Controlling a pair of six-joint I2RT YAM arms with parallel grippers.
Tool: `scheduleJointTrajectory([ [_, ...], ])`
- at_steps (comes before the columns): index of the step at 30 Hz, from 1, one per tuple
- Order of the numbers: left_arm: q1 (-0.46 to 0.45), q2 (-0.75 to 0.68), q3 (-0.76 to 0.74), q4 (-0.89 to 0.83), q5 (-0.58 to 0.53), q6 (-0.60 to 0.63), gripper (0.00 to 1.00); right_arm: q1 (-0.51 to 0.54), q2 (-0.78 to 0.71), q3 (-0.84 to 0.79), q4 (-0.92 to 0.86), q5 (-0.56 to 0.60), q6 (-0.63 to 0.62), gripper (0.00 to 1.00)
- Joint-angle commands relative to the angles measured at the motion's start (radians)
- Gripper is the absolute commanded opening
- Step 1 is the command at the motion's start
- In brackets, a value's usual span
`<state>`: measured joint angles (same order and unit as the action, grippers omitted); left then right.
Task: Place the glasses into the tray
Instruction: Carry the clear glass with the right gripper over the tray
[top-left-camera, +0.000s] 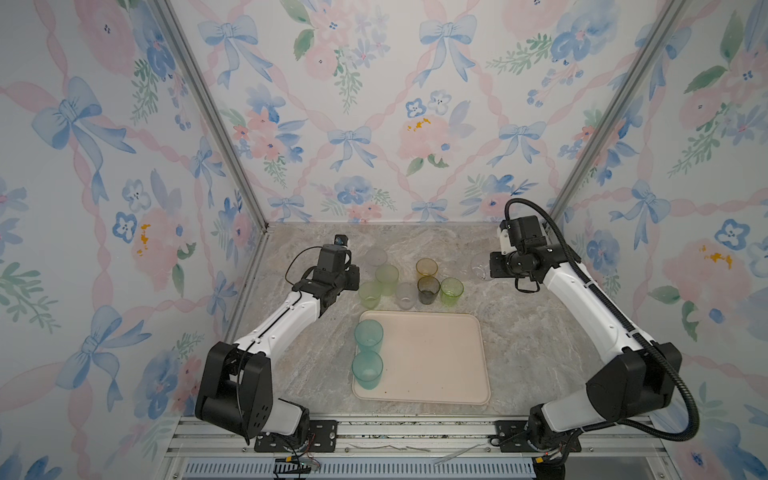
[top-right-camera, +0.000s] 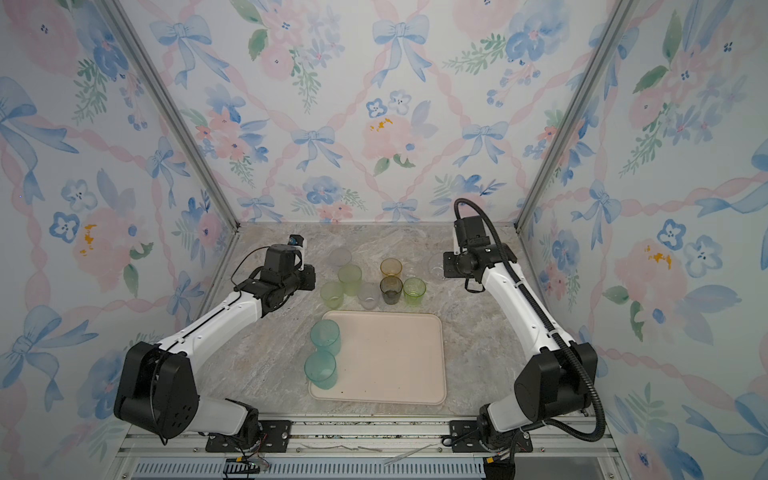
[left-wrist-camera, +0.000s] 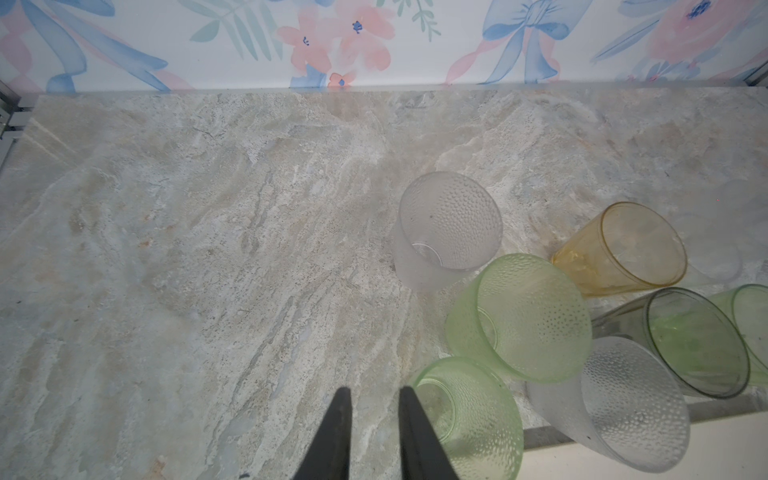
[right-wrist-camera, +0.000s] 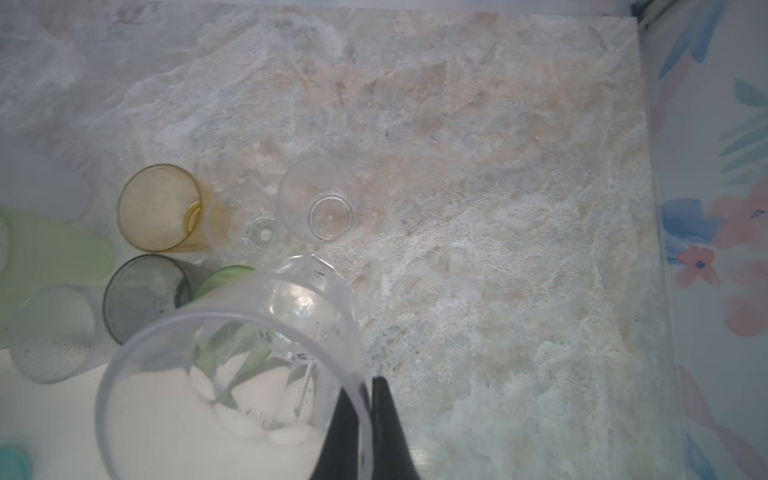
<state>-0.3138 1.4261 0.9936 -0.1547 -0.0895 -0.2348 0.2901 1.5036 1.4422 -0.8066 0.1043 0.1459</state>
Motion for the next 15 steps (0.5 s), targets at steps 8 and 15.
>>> scheduleJointTrajectory([
  [8, -0.002, -0.005, 0.051, -0.007, 0.008, 0.022, 0.23, 0.308, 0.104, 0.110, -0.054, -0.146, -0.013, 0.00],
  [15, -0.002, -0.019, 0.051, -0.019, 0.001, 0.024, 0.23, 0.443, 0.305, 0.233, -0.067, -0.154, -0.033, 0.00],
])
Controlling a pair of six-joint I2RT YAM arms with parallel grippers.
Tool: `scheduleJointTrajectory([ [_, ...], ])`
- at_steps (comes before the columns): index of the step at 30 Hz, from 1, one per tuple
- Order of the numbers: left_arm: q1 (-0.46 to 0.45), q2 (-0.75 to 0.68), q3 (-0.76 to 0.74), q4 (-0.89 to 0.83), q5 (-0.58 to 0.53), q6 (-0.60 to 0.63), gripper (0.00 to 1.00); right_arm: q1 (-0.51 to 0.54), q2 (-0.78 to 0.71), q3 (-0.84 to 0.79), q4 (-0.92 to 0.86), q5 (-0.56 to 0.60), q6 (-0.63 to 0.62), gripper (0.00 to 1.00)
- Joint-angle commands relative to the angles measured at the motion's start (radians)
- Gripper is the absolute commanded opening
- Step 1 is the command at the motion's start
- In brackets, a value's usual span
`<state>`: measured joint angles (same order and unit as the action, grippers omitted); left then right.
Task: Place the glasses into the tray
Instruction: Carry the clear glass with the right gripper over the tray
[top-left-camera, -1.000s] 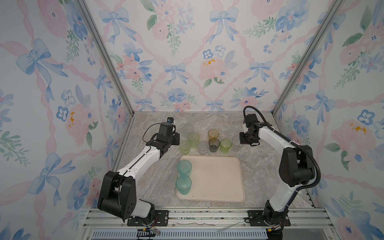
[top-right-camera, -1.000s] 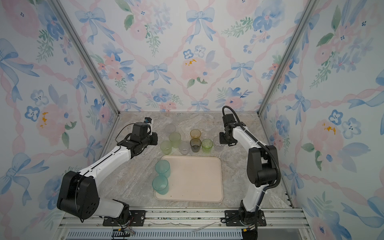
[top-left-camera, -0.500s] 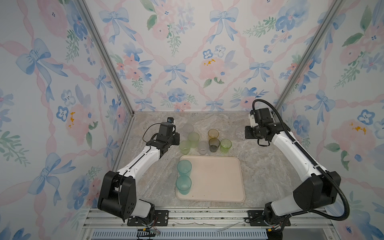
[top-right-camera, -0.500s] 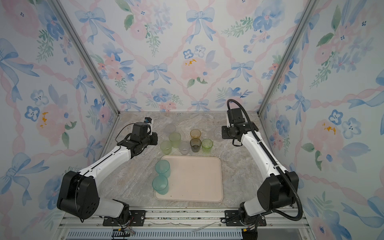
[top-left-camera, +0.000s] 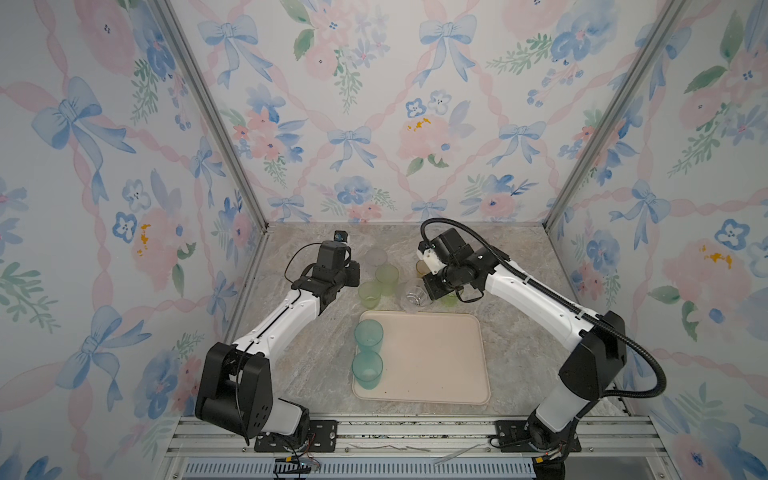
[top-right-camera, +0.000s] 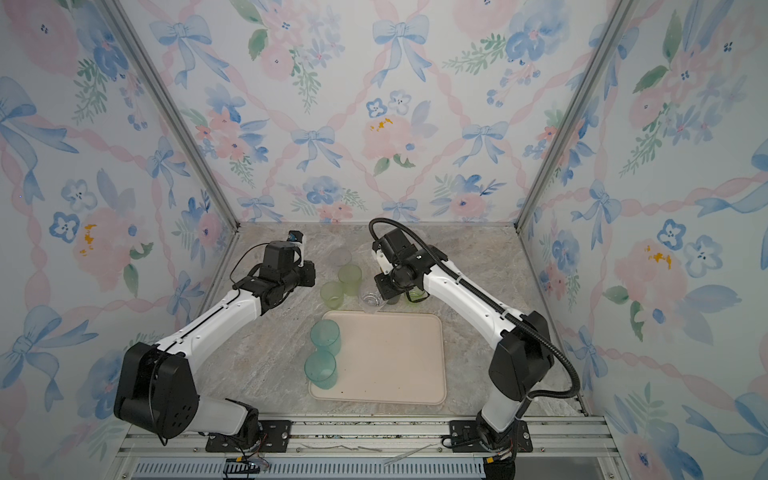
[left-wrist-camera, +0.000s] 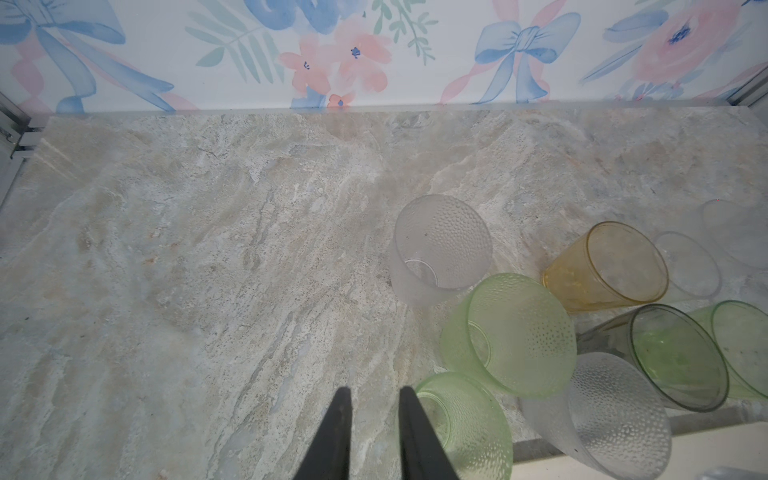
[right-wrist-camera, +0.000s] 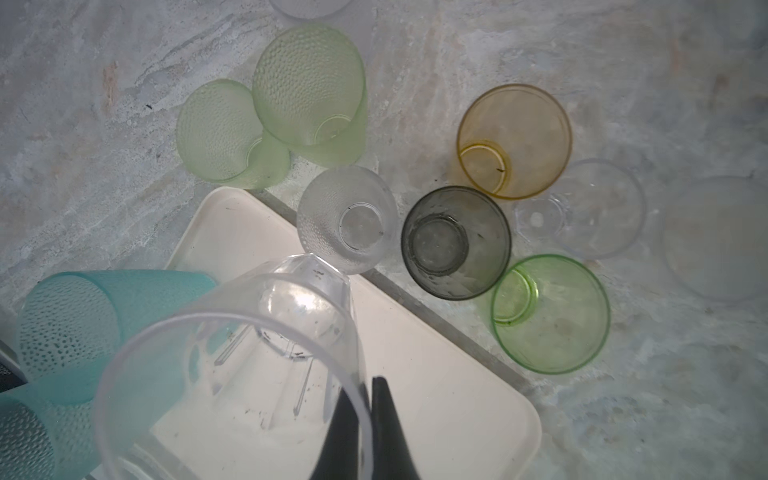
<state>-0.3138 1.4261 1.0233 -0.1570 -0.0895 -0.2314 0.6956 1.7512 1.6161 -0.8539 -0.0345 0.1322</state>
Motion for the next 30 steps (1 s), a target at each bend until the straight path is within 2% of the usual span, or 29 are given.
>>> scheduleJointTrajectory([
  [1, -0.002, -0.021, 0.021, -0.018, 0.000, 0.022, 0.23, 0.049, 0.082, 0.077, -0.027, -0.011, -0.024, 0.00],
  [13, -0.001, -0.026, 0.016, -0.018, -0.001, 0.032, 0.23, 0.105, 0.267, 0.230, -0.072, -0.019, -0.048, 0.00],
  [30, 0.007, -0.027, 0.008, -0.017, 0.002, 0.044, 0.23, 0.137, 0.427, 0.383, -0.155, -0.002, -0.073, 0.00],
])
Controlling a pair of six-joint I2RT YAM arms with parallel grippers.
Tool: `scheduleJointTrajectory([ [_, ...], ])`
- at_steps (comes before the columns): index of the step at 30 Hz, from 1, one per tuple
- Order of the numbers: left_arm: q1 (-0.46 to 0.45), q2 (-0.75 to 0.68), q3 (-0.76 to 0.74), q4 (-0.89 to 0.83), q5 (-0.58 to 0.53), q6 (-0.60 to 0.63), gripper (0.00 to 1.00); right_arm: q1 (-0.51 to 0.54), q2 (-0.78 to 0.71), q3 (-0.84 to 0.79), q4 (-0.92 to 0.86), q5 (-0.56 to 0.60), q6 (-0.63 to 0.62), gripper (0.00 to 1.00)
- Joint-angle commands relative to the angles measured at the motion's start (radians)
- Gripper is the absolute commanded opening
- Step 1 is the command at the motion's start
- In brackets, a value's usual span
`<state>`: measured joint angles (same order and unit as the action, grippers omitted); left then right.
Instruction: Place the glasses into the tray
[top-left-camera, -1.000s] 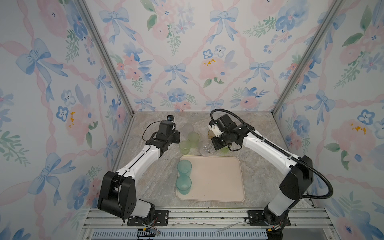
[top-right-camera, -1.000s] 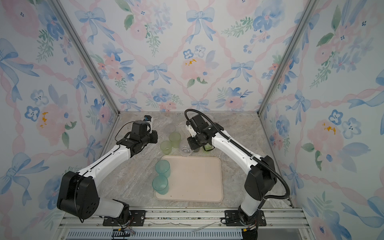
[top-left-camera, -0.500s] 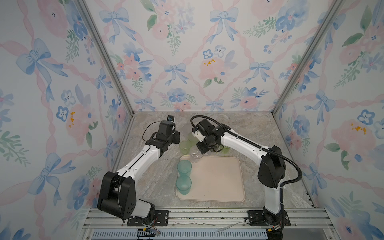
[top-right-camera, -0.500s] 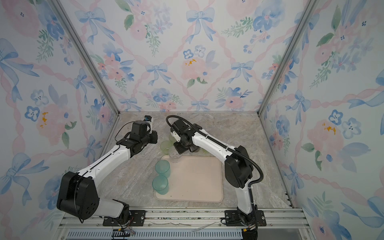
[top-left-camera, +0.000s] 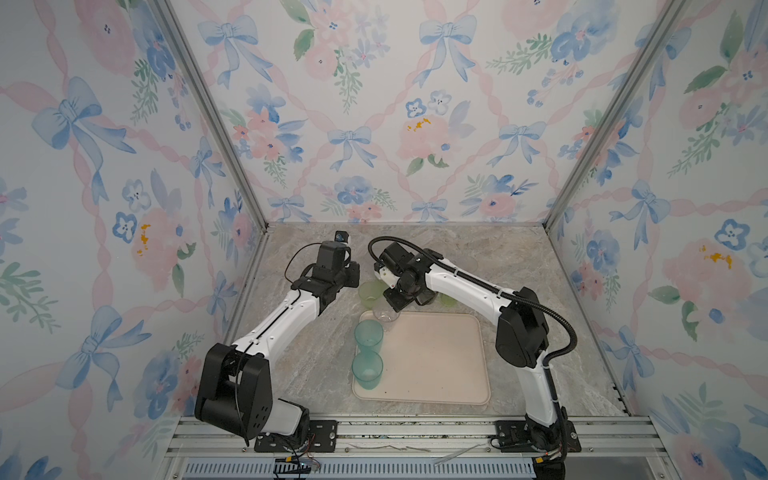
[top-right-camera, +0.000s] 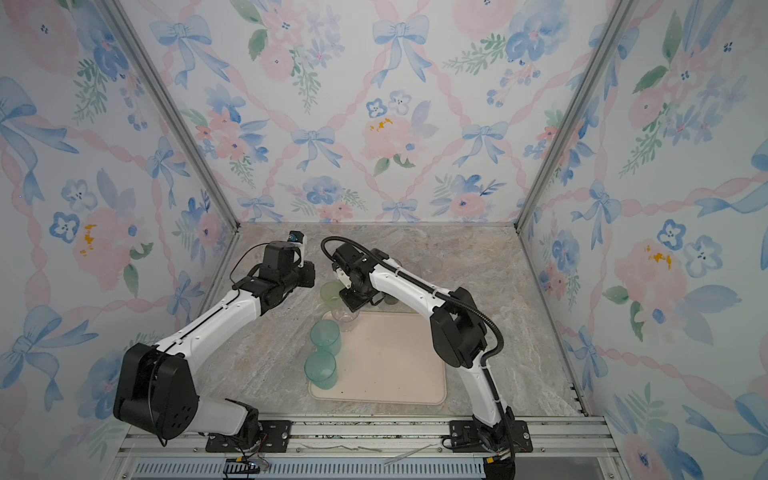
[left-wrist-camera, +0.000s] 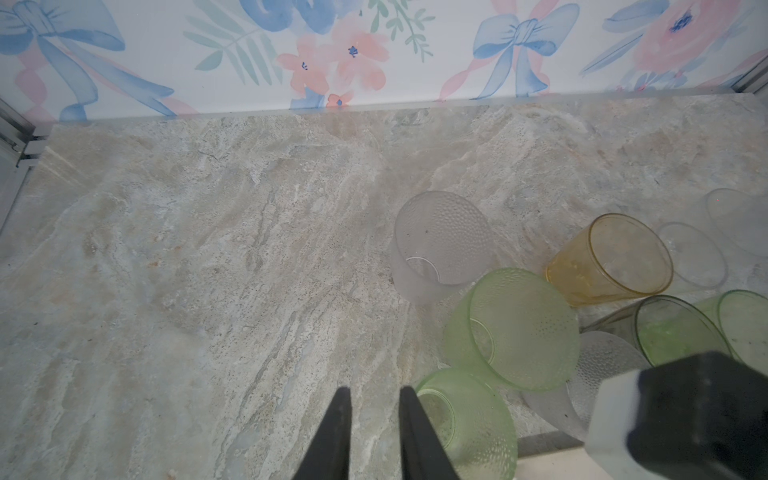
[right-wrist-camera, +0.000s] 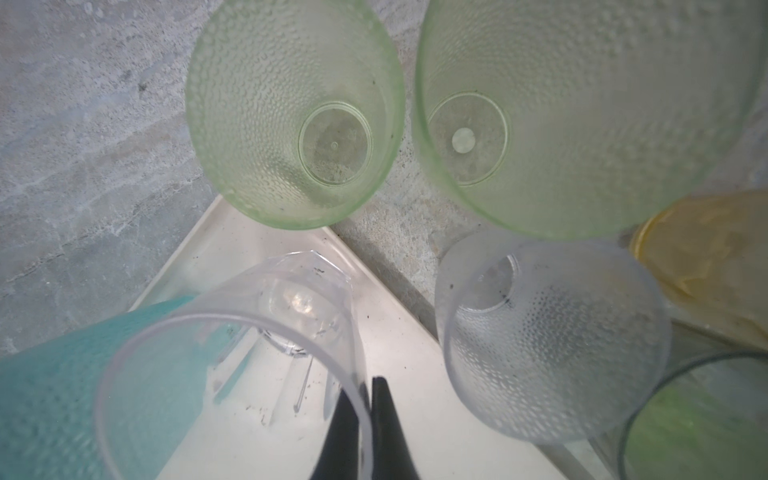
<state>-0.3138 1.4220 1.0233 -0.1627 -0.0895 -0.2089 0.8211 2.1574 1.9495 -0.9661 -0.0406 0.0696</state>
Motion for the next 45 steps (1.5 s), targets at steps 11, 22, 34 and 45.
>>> scheduleJointTrajectory([
  [11, 0.014, -0.031, -0.003, -0.011, 0.006, 0.023, 0.23, 0.029, 0.093, 0.139, -0.082, 0.007, -0.016, 0.00],
  [22, 0.016, -0.032, -0.008, -0.012, 0.010, 0.025, 0.24, 0.042, 0.147, 0.209, -0.126, 0.006, -0.028, 0.00],
  [34, 0.019, -0.032, -0.011, -0.011, 0.015, 0.025, 0.24, 0.049, 0.162, 0.232, -0.151, 0.014, -0.040, 0.08],
  [45, 0.021, -0.038, -0.016, -0.011, 0.012, 0.023, 0.28, 0.047, 0.154, 0.237, -0.139, 0.018, -0.037, 0.27],
])
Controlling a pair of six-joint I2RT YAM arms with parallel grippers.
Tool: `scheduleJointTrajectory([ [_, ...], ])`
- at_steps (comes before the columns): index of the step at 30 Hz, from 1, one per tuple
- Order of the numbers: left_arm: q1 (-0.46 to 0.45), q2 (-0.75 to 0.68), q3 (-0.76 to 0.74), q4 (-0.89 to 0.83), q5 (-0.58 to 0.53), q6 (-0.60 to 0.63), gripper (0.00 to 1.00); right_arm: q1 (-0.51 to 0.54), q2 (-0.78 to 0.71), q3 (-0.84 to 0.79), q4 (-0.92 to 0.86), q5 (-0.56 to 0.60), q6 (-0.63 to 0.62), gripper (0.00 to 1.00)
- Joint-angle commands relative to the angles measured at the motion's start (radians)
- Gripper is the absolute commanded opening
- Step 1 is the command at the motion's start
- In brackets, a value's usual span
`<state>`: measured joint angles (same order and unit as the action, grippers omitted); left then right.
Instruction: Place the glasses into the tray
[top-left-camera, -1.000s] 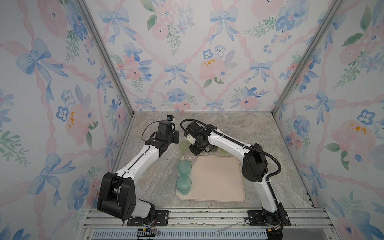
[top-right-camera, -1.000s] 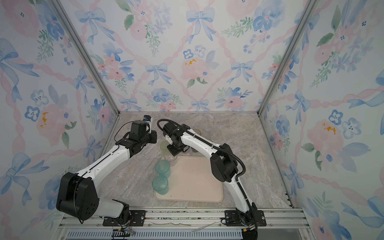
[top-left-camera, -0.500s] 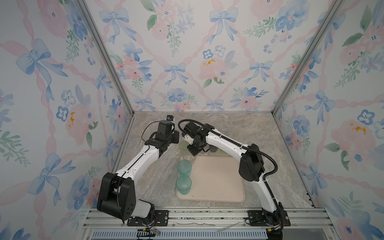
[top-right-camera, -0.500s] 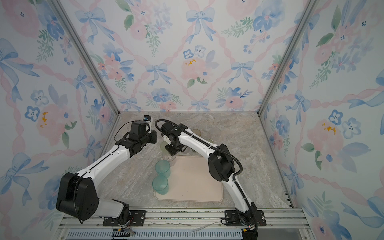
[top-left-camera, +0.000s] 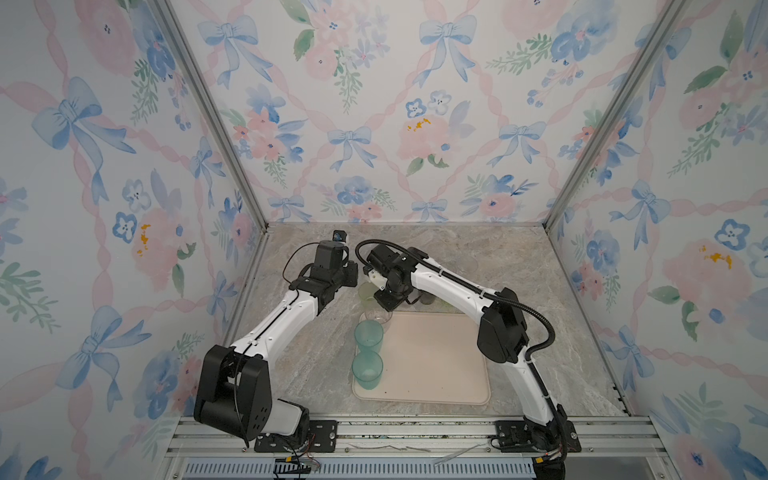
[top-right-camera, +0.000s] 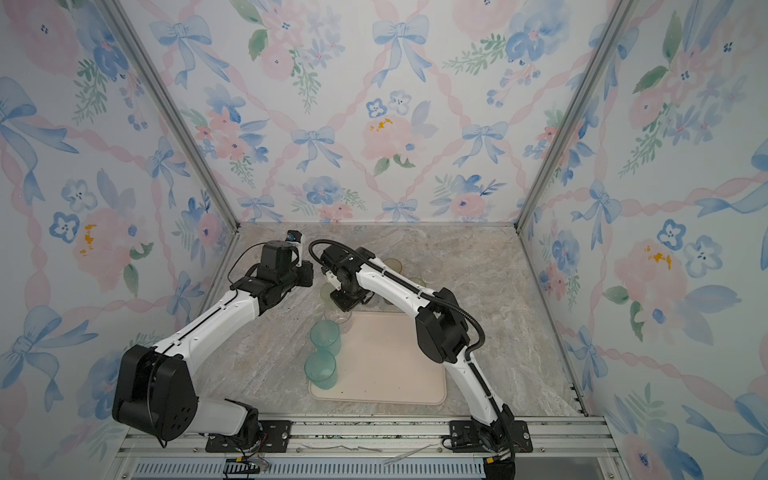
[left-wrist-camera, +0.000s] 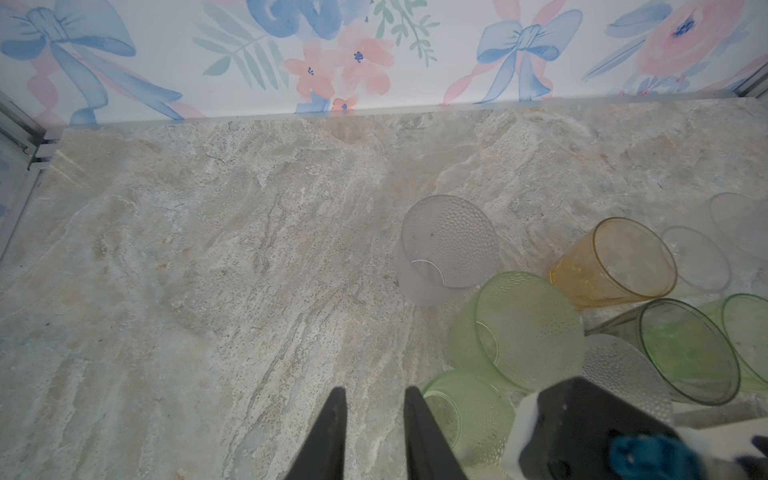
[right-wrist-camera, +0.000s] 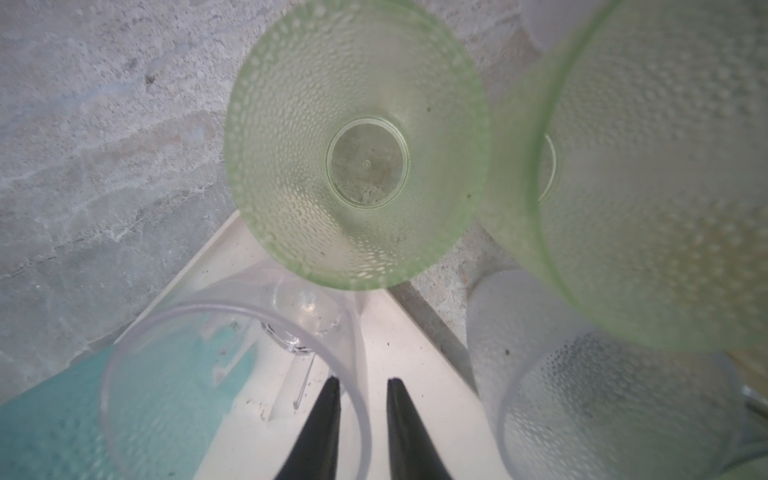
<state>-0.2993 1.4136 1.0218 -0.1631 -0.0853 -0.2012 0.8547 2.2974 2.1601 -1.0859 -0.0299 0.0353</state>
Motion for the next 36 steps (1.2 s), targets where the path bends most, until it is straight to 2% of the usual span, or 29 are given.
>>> scheduleJointTrajectory([
  [1, 0.007, -0.030, -0.014, -0.011, 0.008, 0.016, 0.28, 0.014, 0.013, 0.026, -0.017, 0.008, -0.004, 0.29],
  [5, 0.006, -0.030, -0.016, -0.011, 0.009, 0.016, 0.29, 0.012, 0.009, 0.027, -0.018, 0.011, -0.004, 0.38],
  [14, 0.006, -0.026, -0.016, -0.010, -0.001, 0.014, 0.29, -0.014, -0.080, -0.031, 0.048, -0.006, 0.014, 0.45],
  [19, 0.006, 0.002, 0.017, -0.020, 0.011, 0.017, 0.21, -0.057, -0.216, -0.132, 0.124, -0.038, 0.031, 0.46],
  [24, 0.005, 0.061, 0.106, -0.069, 0.041, 0.023, 0.25, -0.160, -0.406, -0.294, 0.219, -0.056, 0.069, 0.48],
  [28, 0.005, 0.152, 0.234, -0.166, 0.066, 0.044, 0.28, -0.247, -0.528, -0.419, 0.265, -0.036, 0.085, 0.49],
  [36, 0.005, 0.346, 0.445, -0.295, 0.137, 0.070, 0.31, -0.356, -0.638, -0.574, 0.311, -0.042, 0.105, 0.50],
])
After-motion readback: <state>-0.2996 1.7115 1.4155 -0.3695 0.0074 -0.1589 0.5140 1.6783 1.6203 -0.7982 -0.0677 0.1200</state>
